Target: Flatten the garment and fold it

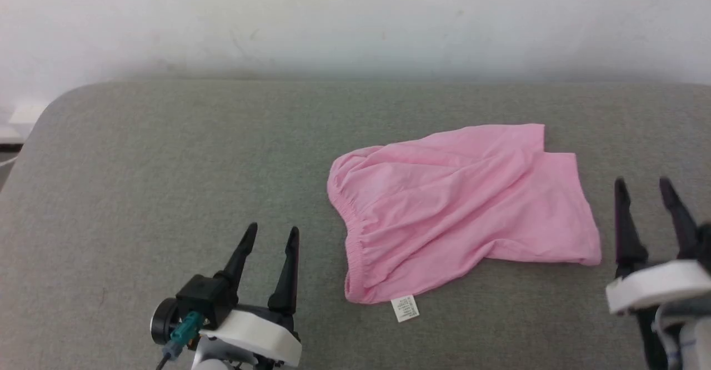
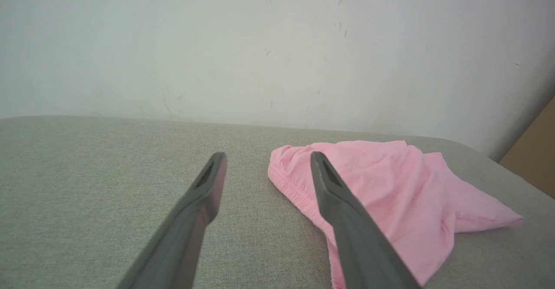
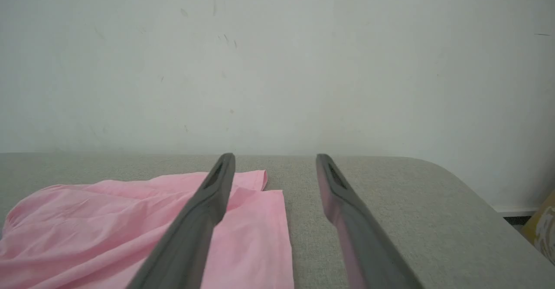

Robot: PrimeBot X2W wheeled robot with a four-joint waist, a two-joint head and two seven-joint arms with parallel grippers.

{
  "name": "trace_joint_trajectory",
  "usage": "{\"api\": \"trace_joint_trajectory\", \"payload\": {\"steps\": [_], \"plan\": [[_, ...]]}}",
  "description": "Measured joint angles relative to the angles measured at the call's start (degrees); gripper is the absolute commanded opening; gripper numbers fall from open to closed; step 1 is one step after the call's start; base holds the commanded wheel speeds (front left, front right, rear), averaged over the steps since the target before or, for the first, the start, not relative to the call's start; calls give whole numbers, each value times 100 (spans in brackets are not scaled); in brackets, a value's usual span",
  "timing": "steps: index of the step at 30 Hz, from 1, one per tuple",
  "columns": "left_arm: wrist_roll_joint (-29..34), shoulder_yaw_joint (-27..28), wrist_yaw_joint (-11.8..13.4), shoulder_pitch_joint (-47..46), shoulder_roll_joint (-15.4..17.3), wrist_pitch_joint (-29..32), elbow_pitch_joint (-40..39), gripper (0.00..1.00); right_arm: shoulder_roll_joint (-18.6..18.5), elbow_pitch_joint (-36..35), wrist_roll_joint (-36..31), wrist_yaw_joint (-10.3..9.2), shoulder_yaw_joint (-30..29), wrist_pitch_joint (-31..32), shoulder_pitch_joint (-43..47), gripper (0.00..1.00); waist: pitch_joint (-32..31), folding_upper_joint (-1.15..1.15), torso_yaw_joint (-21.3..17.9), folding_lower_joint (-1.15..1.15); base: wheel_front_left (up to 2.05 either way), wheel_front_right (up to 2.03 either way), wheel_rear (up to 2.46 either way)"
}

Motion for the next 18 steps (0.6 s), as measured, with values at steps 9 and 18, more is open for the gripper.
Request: {"api": "trace_joint_trajectory", "payload": {"steps": [9,18], "plan": [[-353,-598,-155,86,189,1357,254,100,632,-978,-237,0,-230,133,950,100,-11,0,-359,1,0,0,0],[-404,-850,116,79,383,3277,-62,100,686,-1189,-302,0,-201,274,944,100,257,0,-592,2,0,0,0]]}}
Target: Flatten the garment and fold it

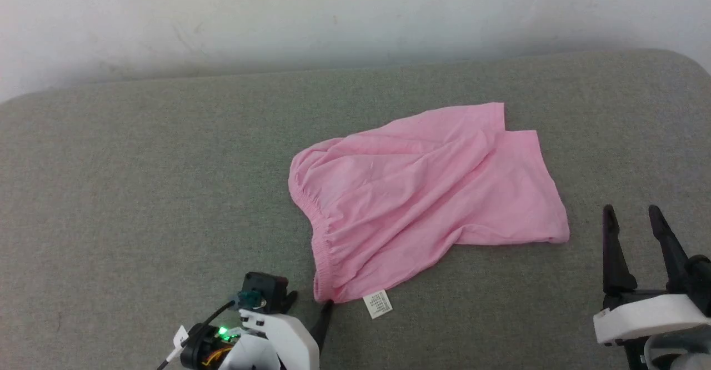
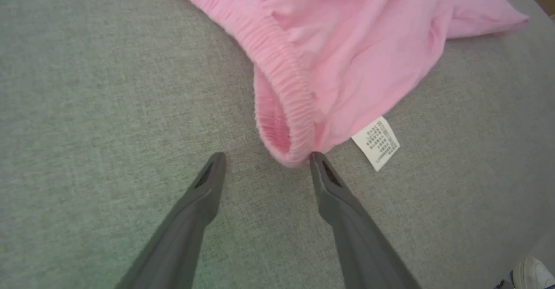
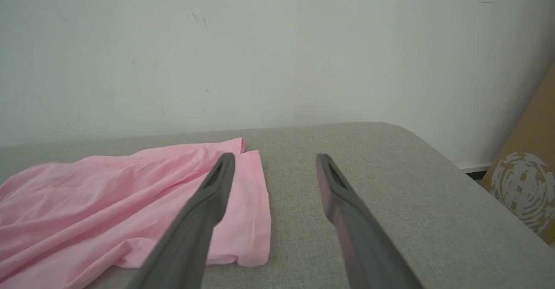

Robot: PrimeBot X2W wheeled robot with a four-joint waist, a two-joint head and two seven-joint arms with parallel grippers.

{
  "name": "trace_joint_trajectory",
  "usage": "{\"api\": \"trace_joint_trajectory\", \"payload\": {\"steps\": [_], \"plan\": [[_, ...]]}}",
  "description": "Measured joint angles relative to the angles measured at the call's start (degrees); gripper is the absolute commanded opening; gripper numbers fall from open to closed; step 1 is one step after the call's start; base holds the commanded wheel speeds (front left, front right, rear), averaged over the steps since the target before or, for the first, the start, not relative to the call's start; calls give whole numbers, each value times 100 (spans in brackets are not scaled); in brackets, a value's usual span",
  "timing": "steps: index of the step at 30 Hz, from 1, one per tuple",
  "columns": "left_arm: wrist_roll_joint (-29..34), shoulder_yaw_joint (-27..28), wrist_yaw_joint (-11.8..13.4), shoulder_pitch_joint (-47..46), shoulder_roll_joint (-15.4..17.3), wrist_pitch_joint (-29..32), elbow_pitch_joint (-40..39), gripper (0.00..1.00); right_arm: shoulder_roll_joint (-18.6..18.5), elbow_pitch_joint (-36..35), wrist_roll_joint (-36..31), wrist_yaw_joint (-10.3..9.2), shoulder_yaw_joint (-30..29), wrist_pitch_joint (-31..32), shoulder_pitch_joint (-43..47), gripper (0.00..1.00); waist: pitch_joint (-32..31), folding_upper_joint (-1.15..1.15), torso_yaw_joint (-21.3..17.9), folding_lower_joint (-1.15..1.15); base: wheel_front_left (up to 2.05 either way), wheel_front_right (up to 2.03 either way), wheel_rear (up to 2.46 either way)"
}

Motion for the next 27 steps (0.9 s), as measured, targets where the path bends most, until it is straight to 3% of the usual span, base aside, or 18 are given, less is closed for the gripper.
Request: {"api": "trace_joint_trajectory", "payload": {"steps": [5,8,20,27], "plan": [[219,89,478,-47,30,263,-52,100,11,-7,-5,0,-15,11,-53,100,186,0,-110,0,0,0,0],[264,111,608,-107,9,260,-88,100,13,19,-5,0,-10,7,-79,100,285,0,-159,0,0,0,0],[140,98,610,-246,-40,99,-91,100,19,255,46,0,59,-43,-236,100,496,0,-186,0,0,0,0],[-5,24,483,-302,-71,16,-171,100,21,356,51,0,69,-48,-259,100,551,0,-173,0,0,0,0]]}}
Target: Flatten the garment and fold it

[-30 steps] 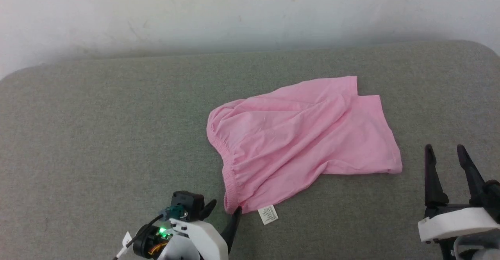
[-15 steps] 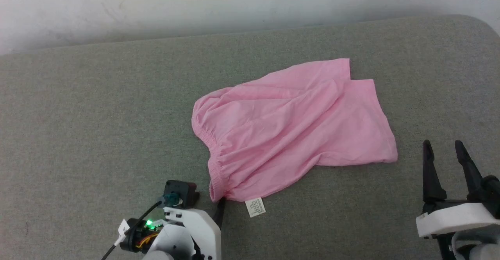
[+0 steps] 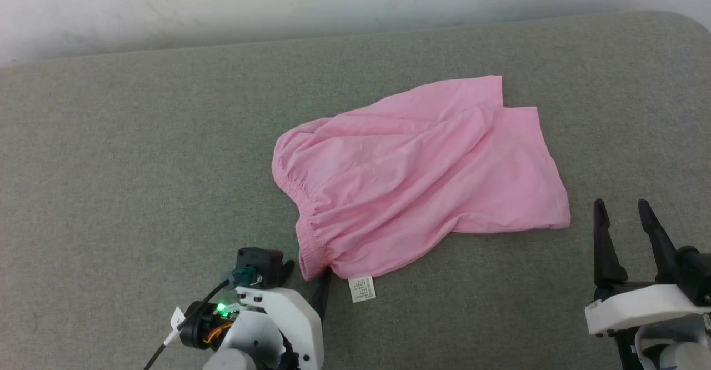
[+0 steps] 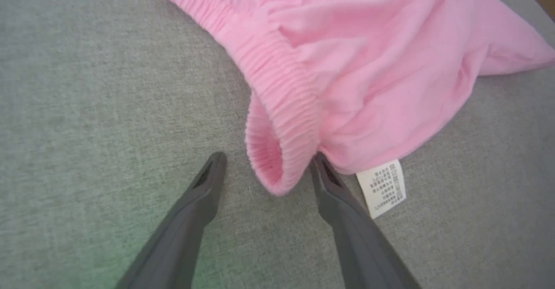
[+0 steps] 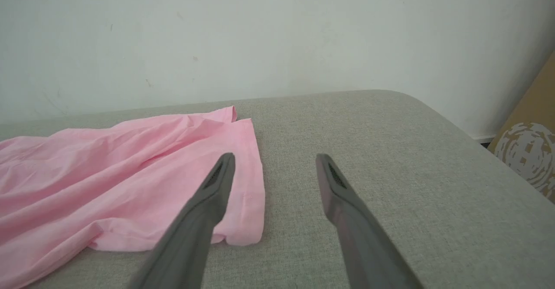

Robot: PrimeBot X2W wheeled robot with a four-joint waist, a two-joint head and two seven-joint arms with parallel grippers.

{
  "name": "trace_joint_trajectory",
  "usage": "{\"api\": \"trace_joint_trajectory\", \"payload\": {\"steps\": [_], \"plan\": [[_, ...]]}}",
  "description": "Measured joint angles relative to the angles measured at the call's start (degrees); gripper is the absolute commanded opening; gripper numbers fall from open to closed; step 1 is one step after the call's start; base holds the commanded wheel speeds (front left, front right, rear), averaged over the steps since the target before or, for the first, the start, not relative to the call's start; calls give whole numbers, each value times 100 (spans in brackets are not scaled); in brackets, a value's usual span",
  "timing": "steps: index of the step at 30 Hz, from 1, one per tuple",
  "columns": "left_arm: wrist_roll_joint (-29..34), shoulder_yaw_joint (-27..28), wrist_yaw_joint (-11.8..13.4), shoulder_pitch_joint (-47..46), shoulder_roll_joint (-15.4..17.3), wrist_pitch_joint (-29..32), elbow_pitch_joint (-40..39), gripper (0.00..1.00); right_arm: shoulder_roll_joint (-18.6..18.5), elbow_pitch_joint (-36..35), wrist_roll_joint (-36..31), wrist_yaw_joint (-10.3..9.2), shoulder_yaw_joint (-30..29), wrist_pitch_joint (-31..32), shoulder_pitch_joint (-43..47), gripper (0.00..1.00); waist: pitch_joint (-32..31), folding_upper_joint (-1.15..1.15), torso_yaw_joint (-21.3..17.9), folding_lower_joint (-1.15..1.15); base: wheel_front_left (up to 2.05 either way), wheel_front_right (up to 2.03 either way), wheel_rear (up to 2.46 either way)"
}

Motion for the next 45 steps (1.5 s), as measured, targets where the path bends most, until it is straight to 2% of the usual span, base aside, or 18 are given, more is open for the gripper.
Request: {"api": "trace_joint_trajectory", "payload": {"steps": [4,10,11,12,22,26,28,34,39,45], "plan": [[-41,-20,-24,-1,-25,5,-26,100,0,59,-1,0,-3,-4,-16,100,5,0,-2,0,0,0,0],[-22,10,161,-115,-45,-8,100,100,0,129,-1,0,35,4,-65,100,51,0,-25,0,0,0,0],[-22,11,172,-143,-46,-12,116,84,0,145,-1,0,47,8,-65,100,64,0,-30,0,0,0,0],[-23,11,172,-178,-47,-5,148,0,1,168,-1,0,59,11,-65,100,78,0,-34,0,0,0,0],[-33,-65,167,-238,19,136,202,0,1,330,-126,0,94,263,-66,100,-18,0,44,0,0,0,0],[-51,-120,99,-34,81,-24,25,0,-42,435,-202,0,313,870,-66,100,-158,0,146,0,0,0,0],[-46,-169,-14,7,159,-160,-156,0,-104,504,-209,1,386,1281,-93,100,-213,0,211,-1,0,0,0],[-22,-289,-137,18,255,-381,-610,0,-193,872,-341,0,125,2470,-425,100,-294,0,442,-1,0,0,0],[-21,-366,-189,19,281,-432,-660,0,-186,1187,-420,0,35,2917,-684,100,-245,0,593,0,0,0,0],[-20,-438,-198,19,286,-487,-597,0,-263,1385,-390,-3,241,3141,-854,100,-132,0,688,-1,0,0,0]]}}
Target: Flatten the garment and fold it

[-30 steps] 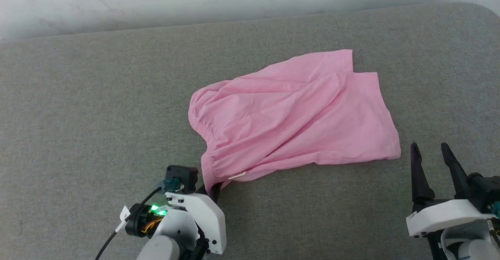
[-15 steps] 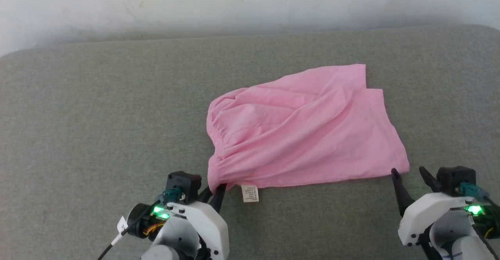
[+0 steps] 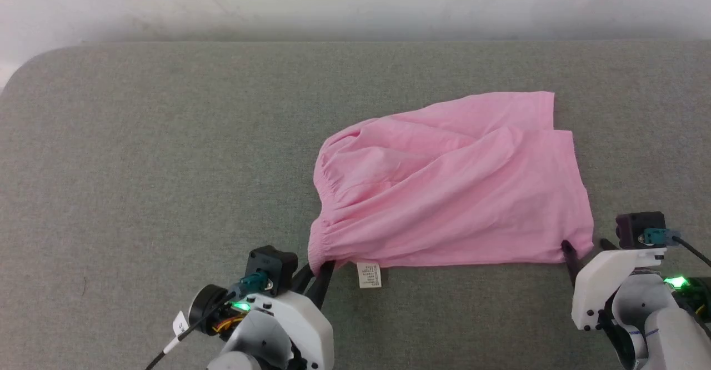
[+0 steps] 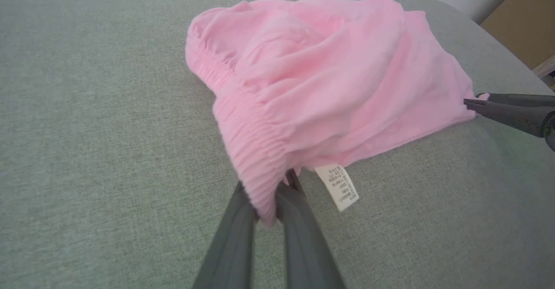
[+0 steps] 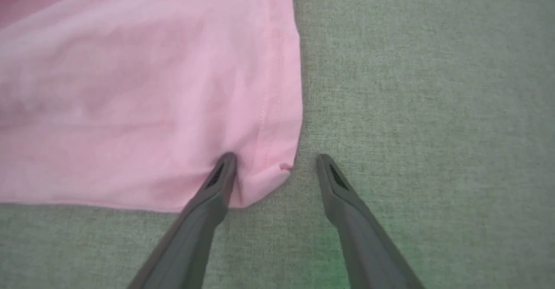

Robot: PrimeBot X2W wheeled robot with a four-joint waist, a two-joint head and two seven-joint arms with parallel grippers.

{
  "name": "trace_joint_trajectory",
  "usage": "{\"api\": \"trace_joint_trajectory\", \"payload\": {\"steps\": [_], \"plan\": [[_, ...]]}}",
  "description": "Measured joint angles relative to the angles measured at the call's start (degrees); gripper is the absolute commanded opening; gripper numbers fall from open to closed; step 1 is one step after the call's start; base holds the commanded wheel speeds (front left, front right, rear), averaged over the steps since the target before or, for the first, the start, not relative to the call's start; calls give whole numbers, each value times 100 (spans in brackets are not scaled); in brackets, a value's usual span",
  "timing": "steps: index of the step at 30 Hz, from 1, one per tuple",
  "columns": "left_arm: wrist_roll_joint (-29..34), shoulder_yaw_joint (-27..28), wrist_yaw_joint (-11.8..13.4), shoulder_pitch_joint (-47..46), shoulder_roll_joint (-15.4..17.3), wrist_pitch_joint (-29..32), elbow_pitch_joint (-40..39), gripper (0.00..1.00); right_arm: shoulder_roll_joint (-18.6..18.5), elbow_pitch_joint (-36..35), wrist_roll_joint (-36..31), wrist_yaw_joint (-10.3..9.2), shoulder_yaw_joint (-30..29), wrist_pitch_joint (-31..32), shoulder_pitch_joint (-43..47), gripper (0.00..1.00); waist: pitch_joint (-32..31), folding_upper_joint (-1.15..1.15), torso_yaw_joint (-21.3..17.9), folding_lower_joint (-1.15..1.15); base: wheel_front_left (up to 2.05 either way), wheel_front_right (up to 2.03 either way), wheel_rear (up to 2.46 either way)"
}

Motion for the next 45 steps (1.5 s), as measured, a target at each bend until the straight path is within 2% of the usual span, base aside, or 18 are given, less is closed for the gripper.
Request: {"api": "trace_joint_trajectory", "payload": {"steps": [1,2,9,15,24,30,38,45], "plan": [[0,-5,0,0,2,-1,18,0,-25,20,18,-3,31,5,-7,44,7,0,11,0,0,0,0],[0,-9,0,0,9,-1,43,0,-53,23,37,-5,71,5,-8,0,7,0,16,0,0,0,0],[35,3,1,17,145,7,167,0,-55,-167,180,4,123,9,168,0,-174,0,-34,1,0,0,0],[22,80,-71,59,411,156,-101,0,-297,-1152,620,4,202,11,364,0,-482,0,-144,0,0,0,0],[-166,479,-154,-92,988,698,-1327,0,-1021,-3032,1217,11,426,430,170,0,-997,0,-364,0,0,0,0],[-318,826,-183,-767,1196,1143,-2230,0,-1213,-3730,1522,10,367,667,-603,0,-1194,0,-545,-1,0,0,0],[-542,1193,-176,-1934,1374,1683,-2611,0,-1449,-3802,1694,10,697,864,-1920,0,-998,0,-670,0,0,0,0],[-766,1256,-270,-3380,1452,2057,-1954,0,-1802,-3029,1696,10,1103,631,-3453,0,-451,0,-735,1,0,0,0]]}}
